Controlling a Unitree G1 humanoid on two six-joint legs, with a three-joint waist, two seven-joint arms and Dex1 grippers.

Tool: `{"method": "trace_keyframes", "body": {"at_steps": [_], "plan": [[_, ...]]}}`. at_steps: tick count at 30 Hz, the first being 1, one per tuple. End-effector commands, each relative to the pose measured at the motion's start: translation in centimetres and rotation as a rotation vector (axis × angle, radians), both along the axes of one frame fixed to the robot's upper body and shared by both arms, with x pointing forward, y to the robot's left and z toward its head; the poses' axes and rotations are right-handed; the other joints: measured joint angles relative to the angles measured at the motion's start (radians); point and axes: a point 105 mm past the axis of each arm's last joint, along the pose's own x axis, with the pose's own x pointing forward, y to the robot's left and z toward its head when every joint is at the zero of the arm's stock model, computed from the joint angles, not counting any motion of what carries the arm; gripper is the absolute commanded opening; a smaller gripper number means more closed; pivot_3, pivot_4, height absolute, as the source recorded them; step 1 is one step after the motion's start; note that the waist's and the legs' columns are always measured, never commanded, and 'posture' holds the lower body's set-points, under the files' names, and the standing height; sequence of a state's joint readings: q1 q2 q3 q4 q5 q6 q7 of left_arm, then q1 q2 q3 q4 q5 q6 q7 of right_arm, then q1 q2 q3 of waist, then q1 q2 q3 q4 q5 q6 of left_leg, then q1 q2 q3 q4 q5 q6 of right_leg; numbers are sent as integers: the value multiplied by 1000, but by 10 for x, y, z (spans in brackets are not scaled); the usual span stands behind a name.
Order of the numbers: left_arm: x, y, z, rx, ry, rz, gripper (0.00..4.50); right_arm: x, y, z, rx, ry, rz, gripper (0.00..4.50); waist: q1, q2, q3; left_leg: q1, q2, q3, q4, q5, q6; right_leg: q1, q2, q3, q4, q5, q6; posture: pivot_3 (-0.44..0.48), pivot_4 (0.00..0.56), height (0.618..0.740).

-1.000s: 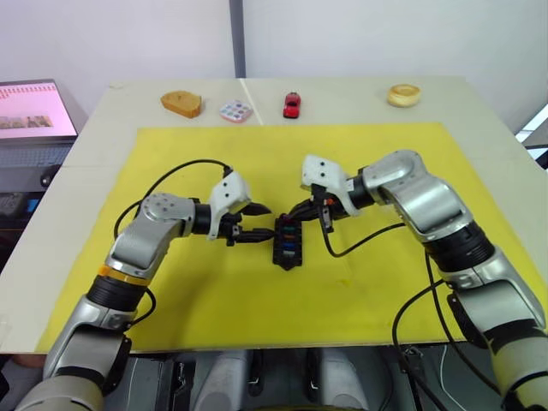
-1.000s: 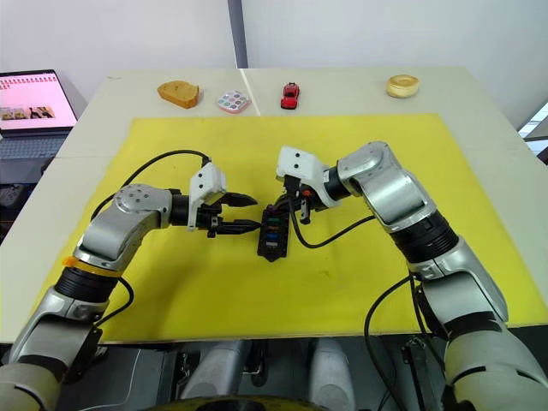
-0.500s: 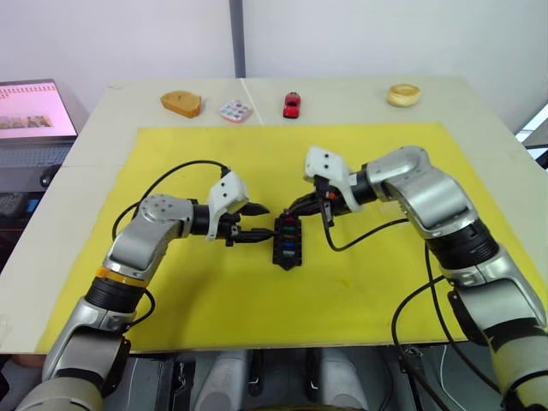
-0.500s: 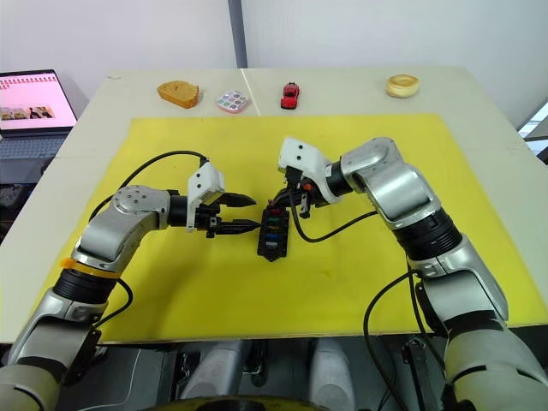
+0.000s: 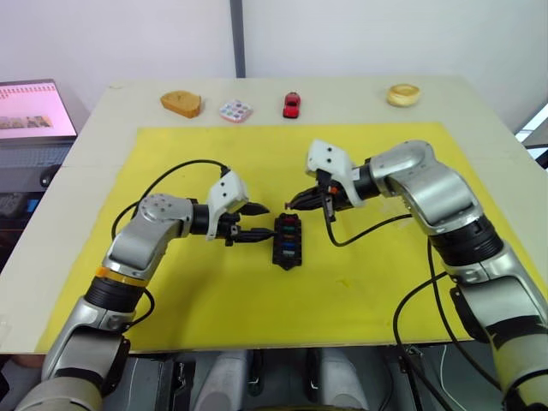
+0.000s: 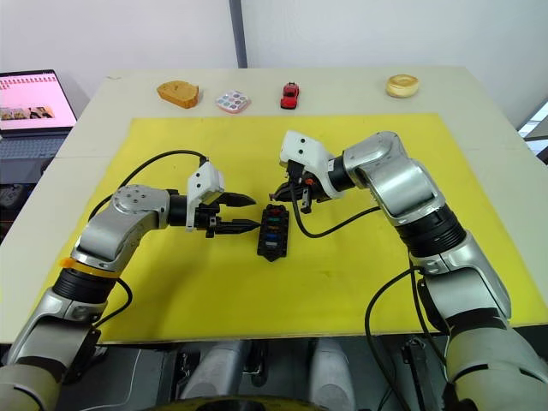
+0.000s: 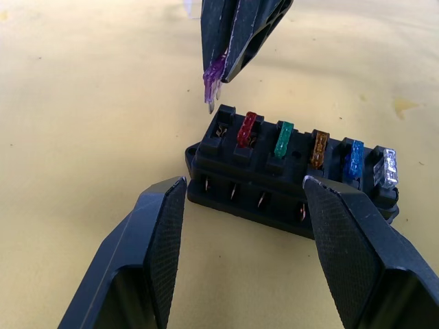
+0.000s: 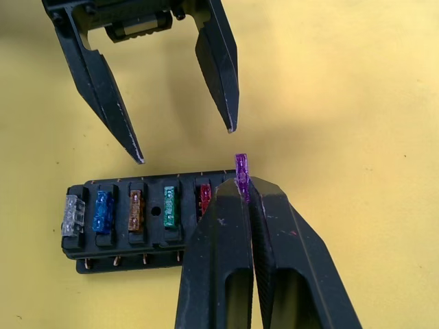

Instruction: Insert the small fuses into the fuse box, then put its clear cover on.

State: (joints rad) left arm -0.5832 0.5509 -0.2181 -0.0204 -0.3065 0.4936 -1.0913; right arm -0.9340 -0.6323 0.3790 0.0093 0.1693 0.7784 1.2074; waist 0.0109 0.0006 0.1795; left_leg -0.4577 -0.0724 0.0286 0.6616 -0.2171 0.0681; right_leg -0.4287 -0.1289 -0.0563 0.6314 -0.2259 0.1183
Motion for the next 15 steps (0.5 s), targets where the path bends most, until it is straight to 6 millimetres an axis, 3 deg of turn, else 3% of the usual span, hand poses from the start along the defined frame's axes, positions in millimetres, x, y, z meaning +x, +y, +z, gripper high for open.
{"method": "trace_keyframes", "body": {"at_steps": [1,15], "plan": [[-2,-1,14,-16,-46,-15,2846,0,-2,4,-1,-20,-1,0,0,0,0,0,0,0,0,0,0,0,0,0,0,0,0,0,150,740],[-1,1,12,-21,-39,-1,2846,3,0,-8,-28,-13,-5,0,0,0,0,0,0,0,0,0,0,0,0,0,0,0,0,0,150,740]]}}
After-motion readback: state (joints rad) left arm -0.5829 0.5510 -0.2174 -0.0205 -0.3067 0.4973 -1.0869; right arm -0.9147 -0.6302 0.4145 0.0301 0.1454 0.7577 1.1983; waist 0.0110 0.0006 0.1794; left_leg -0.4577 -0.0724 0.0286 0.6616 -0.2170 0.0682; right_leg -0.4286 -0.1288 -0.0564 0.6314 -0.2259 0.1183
